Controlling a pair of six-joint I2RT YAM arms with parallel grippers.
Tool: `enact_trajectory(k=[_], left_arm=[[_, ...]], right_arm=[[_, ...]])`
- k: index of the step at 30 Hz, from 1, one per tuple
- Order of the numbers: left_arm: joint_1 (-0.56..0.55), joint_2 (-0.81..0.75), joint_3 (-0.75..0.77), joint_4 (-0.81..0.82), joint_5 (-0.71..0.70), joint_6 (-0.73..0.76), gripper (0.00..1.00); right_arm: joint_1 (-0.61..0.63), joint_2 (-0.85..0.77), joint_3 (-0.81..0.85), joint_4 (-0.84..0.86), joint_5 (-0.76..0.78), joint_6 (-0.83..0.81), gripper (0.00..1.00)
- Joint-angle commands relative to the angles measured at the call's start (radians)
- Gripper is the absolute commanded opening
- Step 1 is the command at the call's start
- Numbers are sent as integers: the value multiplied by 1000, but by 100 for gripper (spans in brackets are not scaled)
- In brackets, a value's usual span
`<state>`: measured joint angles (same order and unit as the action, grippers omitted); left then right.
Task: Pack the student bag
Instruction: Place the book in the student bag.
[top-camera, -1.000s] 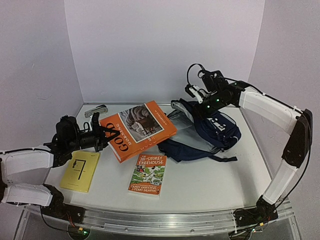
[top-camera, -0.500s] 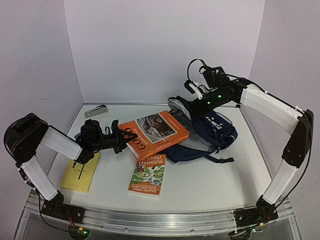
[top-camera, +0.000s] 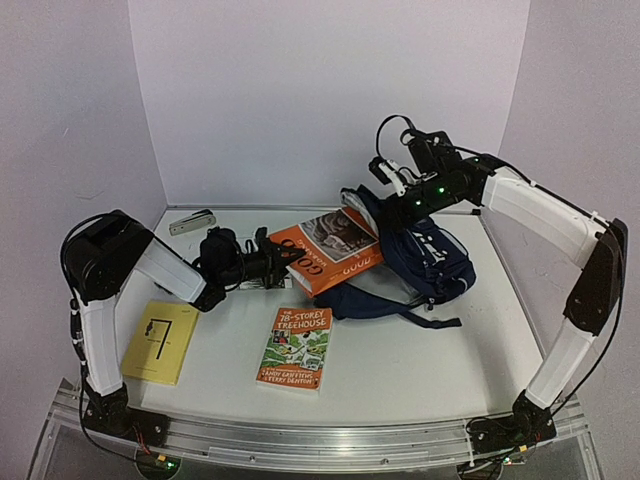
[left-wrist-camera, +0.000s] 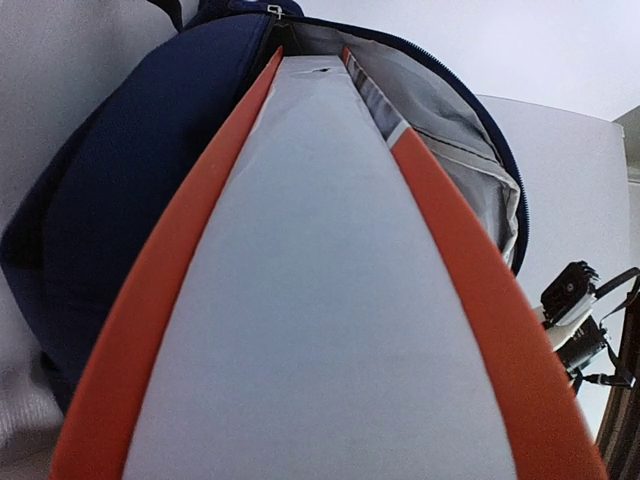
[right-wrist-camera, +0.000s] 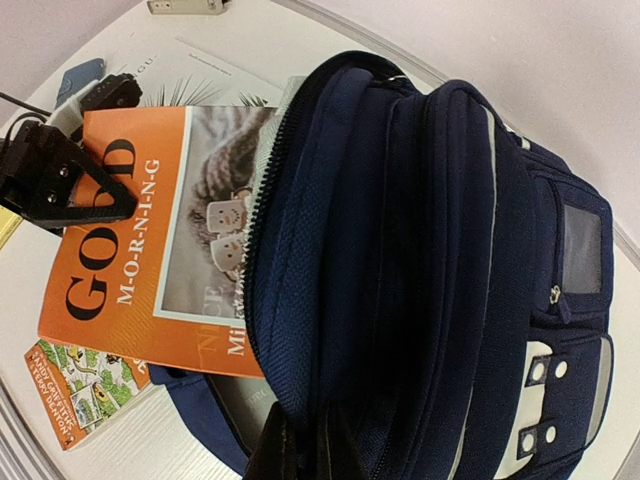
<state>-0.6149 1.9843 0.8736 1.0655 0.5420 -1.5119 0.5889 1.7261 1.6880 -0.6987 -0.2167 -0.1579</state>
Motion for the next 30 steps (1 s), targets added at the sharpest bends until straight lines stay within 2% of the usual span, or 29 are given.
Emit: enact_trajectory(k=[1, 5, 10, 15, 19, 26, 30], left_arm=[[-52, 13, 124, -59, -17, 35, 0], [-71, 18, 148, -111, -19, 40, 0], [-72, -53, 57, -135, -5, 58, 0], [-72, -112, 51, -249, 29, 134, 0], [-73, -65, 120, -262, 14, 113, 0], [-75, 128, 313, -176, 2, 35, 1], [-77, 192, 432, -253, 9, 71, 1]], right_arm=[[13, -15, 91, 118, -96, -3, 0], [13, -6, 103, 120, -86, -22, 0], [0, -20, 88, 119, -28, -73, 0], [-7, -38, 67, 120, -82, -82, 0], [-7, -40, 68, 118, -169, -71, 0], [-6, -47, 74, 115, -251, -63, 0], [-7, -48, 76, 112, -292, -63, 0]])
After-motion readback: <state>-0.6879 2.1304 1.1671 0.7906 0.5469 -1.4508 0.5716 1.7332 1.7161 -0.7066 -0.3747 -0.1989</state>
